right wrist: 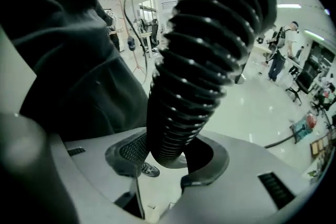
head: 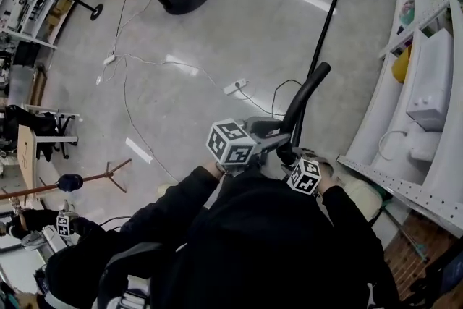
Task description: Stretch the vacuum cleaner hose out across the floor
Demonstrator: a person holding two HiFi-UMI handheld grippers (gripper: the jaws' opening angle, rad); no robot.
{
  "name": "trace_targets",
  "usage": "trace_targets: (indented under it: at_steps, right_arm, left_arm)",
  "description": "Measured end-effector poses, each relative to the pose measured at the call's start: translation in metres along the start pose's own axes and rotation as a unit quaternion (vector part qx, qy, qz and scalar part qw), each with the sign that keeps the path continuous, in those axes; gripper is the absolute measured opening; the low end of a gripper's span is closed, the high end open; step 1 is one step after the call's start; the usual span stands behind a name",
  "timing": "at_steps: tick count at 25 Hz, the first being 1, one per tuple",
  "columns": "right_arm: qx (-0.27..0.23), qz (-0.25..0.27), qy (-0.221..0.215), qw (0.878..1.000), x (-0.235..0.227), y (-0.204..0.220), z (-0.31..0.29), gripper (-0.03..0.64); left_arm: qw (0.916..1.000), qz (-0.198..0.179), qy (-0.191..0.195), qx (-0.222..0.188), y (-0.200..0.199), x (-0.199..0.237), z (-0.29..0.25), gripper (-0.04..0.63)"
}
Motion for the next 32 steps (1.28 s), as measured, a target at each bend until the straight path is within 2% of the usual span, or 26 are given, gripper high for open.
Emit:
trace_targets:
  at_steps: [3,6,8,11,12,13,14,15,16,17,18,19,20,21,22,23,24,25,26,27,28,30,32]
  right_arm:
    - [0.026,0.004,0.073,0.997,-0.003,0.052,0.014,0.186]
    - [0.048,-0.008,0.103,0.994,0.002,0.099,0.028,0.193]
    - [0.065,-0.031,0.117,0.990,0.006,0.127,0.037,0.240]
    - [0.071,-0.122,0.120,0.983,0.017,0.161,0.059,0.249]
    - [0.053,-0.174,0.112,0.977,0.019,0.167,0.070,0.249]
    - [0.012,-0.243,0.098,0.965,0.019,0.167,0.082,0.247]
    - [-0.054,-0.323,0.079,0.942,0.017,0.160,0.099,0.247]
    - [-0.141,-0.401,0.058,0.903,0.013,0.146,0.120,0.247]
    - [-0.236,-0.461,0.038,0.854,0.006,0.125,0.144,0.247]
    - [-0.327,-0.498,0.022,0.803,-0.002,0.101,0.169,0.247]
    - [-0.403,-0.516,0.012,0.756,-0.012,0.076,0.192,0.247]
    - [-0.462,-0.523,0.007,0.716,-0.022,0.051,0.210,0.248]
    - [-0.503,-0.528,0.005,0.684,-0.032,0.030,0.221,0.257]
    - [-0.531,-0.534,0.002,0.658,-0.039,0.010,0.223,0.309]
    - [-0.546,-0.541,-0.005,0.639,-0.044,-0.007,0.219,0.369]
    - [-0.551,-0.548,-0.016,0.629,-0.044,-0.024,0.210,0.380]
    - [-0.547,-0.552,-0.027,0.629,-0.039,-0.039,0.198,0.380]
    - [-0.537,-0.549,-0.034,0.640,-0.031,-0.053,0.186,0.373]
    - [-0.523,-0.545,-0.031,0.655,-0.020,-0.066,0.175,0.315]
    - [-0.510,-0.538,-0.021,0.670,-0.009,-0.077,0.166,0.179]
    - [-0.498,-0.530,-0.007,0.687,0.001,-0.088,0.157,0.153]
    - [-0.468,-0.512,0.016,0.720,0.023,-0.107,0.139,0.153]
    - [-0.435,-0.498,0.023,0.750,0.043,-0.120,0.119,0.153]
  left_arm:
    - [0.9991,-0.042,-0.009,0.003,0.016,-0.040,-0.031,0.156]
    - [0.9979,-0.062,-0.021,-0.001,0.035,-0.060,-0.051,0.153]
    - [0.9952,-0.093,-0.029,0.000,0.046,-0.067,-0.057,0.153]
    - [0.9914,-0.126,-0.033,0.011,0.064,-0.072,-0.059,0.153]
    - [0.9905,-0.133,-0.033,0.015,0.069,-0.072,-0.057,0.153]
    - [0.9898,-0.137,-0.033,0.019,0.075,-0.070,-0.054,0.153]
    - [0.9892,-0.141,-0.032,0.023,0.081,-0.069,-0.051,0.153]
    - [0.9882,-0.147,-0.030,0.027,0.087,-0.067,-0.047,0.153]
    - [0.9869,-0.156,-0.027,0.032,0.095,-0.066,-0.043,0.153]
    - [0.9852,-0.166,-0.023,0.037,0.103,-0.066,-0.040,0.153]
    - [0.9832,-0.177,-0.018,0.042,0.111,-0.065,-0.036,0.153]
    - [0.9812,-0.187,-0.012,0.047,0.120,-0.064,-0.031,0.153]
    - [0.9792,-0.196,-0.008,0.053,0.130,-0.061,-0.023,0.153]
    - [0.9772,-0.204,-0.005,0.059,0.140,-0.058,-0.014,0.153]
    - [0.9751,-0.212,-0.002,0.064,0.150,-0.054,-0.005,0.153]
    - [0.9729,-0.222,0.001,0.067,0.158,-0.050,0.005,0.153]
    - [0.9705,-0.232,0.003,0.067,0.167,-0.046,0.013,0.153]
    - [0.9684,-0.241,0.006,0.065,0.175,-0.043,0.021,0.153]
    - [0.9666,-0.249,0.007,0.061,0.184,-0.040,0.029,0.153]
    - [0.9652,-0.255,0.006,0.056,0.193,-0.037,0.037,0.153]
    - [0.9636,-0.262,0.004,0.053,0.204,-0.034,0.044,0.153]
    - [0.9569,-0.283,0.003,0.067,0.229,-0.029,0.056,0.155]
    - [0.9435,-0.311,0.009,0.115,0.264,-0.024,0.065,0.182]
Point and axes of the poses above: the fingertips, and each gripper's own axes: z backward along the fingers, x to its left, y out of its underside, the point moved 5 cm from there along z, backward along the fingers
